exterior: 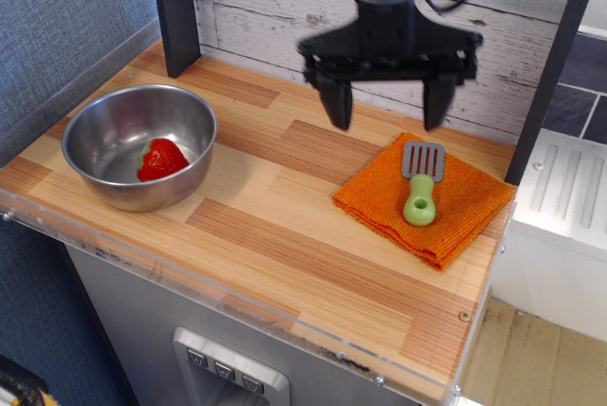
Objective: Put the spatula on the cloth.
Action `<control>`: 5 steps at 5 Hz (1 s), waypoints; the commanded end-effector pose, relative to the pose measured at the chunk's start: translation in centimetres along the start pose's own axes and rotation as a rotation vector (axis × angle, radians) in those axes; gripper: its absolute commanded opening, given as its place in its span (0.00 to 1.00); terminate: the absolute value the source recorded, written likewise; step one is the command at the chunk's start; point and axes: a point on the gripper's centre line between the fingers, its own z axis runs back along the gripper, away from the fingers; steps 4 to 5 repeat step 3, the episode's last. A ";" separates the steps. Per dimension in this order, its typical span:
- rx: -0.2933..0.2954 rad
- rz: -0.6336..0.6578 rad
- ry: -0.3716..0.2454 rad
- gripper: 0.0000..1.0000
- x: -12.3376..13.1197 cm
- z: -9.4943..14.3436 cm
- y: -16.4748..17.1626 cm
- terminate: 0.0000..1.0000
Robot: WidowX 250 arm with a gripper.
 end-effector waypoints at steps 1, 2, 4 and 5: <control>-0.019 0.006 -0.040 1.00 0.1 1.4 0.1 0.00; -0.019 0.006 -0.040 1.00 0.1 1.4 0.1 0.00; -0.019 0.006 -0.040 1.00 0.1 1.4 0.1 1.00; -0.019 0.006 -0.040 1.00 0.1 1.4 0.1 1.00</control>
